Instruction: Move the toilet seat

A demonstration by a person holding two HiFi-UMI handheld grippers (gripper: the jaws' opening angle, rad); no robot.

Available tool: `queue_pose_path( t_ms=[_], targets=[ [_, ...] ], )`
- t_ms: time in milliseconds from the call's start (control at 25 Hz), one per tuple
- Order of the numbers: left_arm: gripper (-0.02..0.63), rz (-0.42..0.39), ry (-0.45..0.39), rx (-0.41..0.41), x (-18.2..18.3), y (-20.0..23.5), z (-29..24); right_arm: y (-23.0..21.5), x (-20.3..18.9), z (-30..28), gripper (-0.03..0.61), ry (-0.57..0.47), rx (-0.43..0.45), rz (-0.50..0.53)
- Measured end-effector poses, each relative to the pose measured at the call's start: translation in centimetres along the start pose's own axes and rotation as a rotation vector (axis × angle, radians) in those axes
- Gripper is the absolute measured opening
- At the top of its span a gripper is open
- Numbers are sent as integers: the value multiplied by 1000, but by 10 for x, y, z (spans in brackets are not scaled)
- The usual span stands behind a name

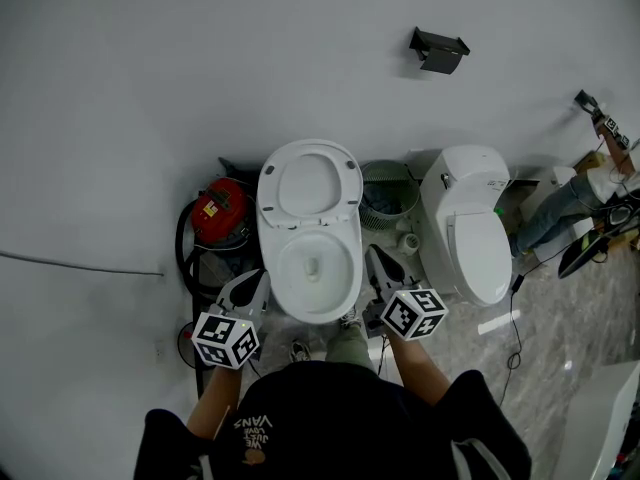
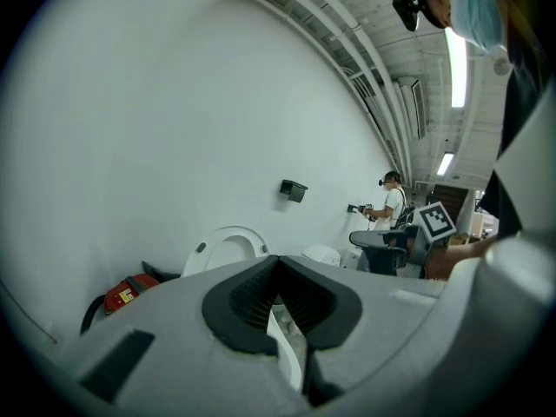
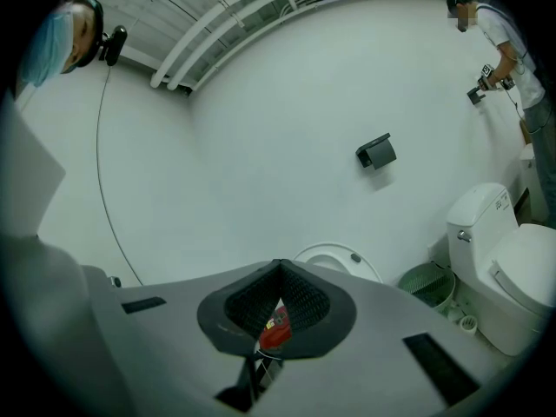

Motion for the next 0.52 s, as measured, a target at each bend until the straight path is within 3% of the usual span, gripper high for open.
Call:
queue_pose_path(
  t_ms=[520],
  targets=[
    [3,-8,-5,-19,5,-9,0,2,3,3,-3,8,3,10]
  ],
)
Point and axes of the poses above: the fingertips, and each gripper's own axes: z backward along the fingers, y to its left, x out of its top, the point moved 3 cm from there along z, backward along the fingers, and after that the axes turned 9 degrees about x, right-handed, at the moved point
